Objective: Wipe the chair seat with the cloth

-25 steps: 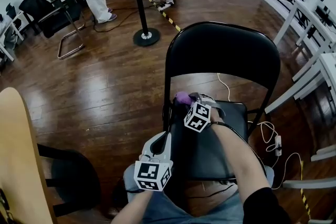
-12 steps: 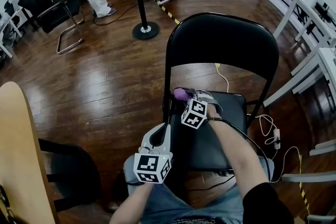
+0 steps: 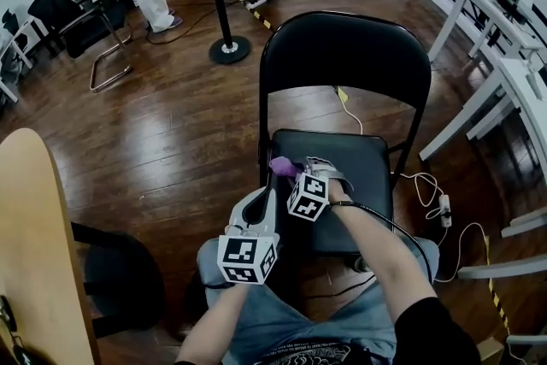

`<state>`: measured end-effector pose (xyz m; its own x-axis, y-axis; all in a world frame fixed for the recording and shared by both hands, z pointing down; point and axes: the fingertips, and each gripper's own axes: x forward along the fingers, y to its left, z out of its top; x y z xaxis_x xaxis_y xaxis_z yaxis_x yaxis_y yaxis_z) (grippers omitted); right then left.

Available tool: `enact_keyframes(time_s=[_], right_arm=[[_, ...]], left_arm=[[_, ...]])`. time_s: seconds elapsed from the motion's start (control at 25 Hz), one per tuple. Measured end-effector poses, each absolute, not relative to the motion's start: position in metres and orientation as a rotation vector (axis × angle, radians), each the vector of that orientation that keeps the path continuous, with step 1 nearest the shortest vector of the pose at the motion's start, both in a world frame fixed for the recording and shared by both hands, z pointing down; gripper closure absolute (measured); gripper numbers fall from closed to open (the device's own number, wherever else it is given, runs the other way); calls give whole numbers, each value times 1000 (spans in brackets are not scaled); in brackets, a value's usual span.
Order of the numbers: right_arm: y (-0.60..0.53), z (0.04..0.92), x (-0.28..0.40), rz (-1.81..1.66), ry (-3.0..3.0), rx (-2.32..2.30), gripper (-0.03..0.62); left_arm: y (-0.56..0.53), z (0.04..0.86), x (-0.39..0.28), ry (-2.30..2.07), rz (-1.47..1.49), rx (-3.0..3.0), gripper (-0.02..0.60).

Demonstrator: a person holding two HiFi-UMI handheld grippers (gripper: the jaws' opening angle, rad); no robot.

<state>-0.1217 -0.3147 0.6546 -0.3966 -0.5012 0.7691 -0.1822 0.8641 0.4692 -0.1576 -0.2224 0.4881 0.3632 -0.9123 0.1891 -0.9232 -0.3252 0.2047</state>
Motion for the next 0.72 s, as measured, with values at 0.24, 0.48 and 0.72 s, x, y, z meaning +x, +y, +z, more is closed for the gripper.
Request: enact_keyframes(time_s=[0.24,0.48,0.72], right_arm=[[-258,654,-119,-348,-2027,497,476],[-197,651,-119,-358,-2069,452,476],[-142,654,-117,-380,-2097,401,476]], left_arm=[[-201,482,-148,-1622,46,2381,578],[-180,477,-142,-1633,48,2390,578],[-171,473,-131,-1629,52,2408,578]])
